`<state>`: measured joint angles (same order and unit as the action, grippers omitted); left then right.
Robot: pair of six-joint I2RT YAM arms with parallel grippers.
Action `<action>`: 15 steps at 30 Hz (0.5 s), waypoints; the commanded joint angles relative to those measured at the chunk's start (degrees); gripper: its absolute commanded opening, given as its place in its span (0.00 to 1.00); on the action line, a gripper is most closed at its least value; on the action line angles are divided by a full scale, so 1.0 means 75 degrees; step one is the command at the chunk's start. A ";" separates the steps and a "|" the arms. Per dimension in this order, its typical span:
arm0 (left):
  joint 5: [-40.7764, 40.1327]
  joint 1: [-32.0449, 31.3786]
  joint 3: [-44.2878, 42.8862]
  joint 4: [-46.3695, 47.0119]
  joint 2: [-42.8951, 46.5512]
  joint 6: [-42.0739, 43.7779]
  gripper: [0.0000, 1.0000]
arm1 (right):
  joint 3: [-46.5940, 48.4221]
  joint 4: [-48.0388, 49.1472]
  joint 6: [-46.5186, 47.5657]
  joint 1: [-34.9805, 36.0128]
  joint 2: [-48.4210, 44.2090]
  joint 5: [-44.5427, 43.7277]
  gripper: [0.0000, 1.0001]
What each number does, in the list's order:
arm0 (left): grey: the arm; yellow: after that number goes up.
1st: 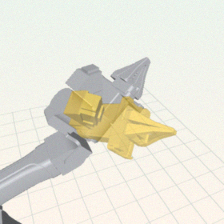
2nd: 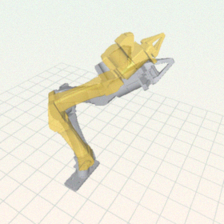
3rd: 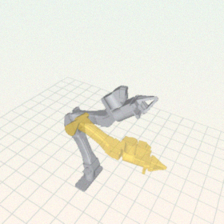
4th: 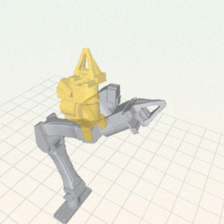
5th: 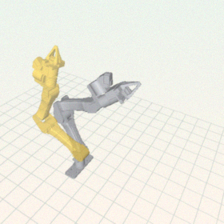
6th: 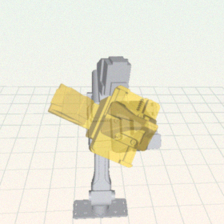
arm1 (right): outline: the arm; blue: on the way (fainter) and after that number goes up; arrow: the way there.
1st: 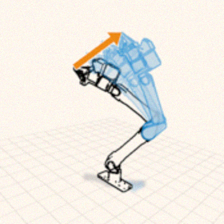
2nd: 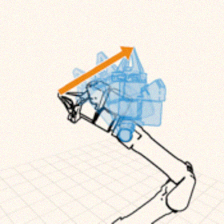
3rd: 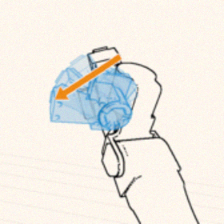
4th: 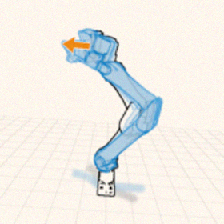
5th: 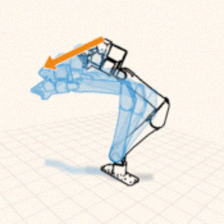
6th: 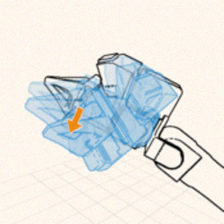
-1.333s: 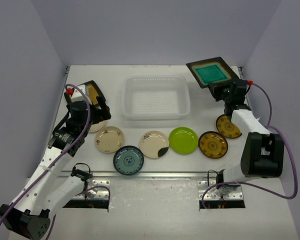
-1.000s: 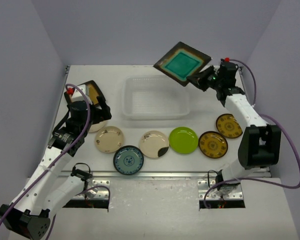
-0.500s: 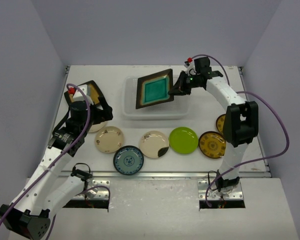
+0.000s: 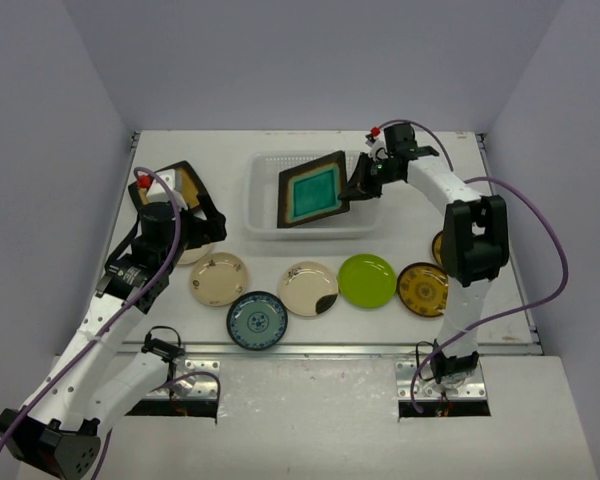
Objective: Place the plates into the plastic bin on the countertop
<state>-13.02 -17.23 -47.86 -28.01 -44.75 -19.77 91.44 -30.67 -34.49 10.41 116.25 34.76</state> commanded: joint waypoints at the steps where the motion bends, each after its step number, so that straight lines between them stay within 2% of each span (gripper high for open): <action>1: 0.0052 -0.0069 0.0029 0.0418 0.0026 0.0093 1.00 | 0.0535 0.0438 0.0213 0.0041 -0.0029 0.0339 0.03; 3: 0.0032 -0.0069 0.0006 0.0417 0.0026 0.0093 1.00 | 0.0522 0.0361 0.0228 0.0041 0.0016 0.0196 0.10; 5: -0.0028 -0.0069 -0.0003 0.0407 0.0034 0.0093 1.00 | 0.0485 0.0305 0.0228 0.0050 -0.0001 -0.0069 0.28; 8: -0.0256 -0.0069 -0.0002 0.0362 0.0039 0.0041 1.00 | 0.0632 0.0080 0.0273 0.0043 -0.0105 -0.0428 0.80; 10: -0.0589 -0.0069 -0.0058 0.0287 -0.0031 -0.0124 1.00 | 0.0956 -0.0314 0.0332 0.0055 -0.0200 -0.0774 0.99; 15: -0.1511 0.0134 -0.0494 -0.0309 -0.0636 -0.0738 1.00 | 0.1614 -0.1060 0.0499 0.0065 -0.0614 -0.1872 0.99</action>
<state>-17.31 -17.23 -48.08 -28.57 -46.15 -21.00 97.29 -34.87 -32.85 10.99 117.75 28.51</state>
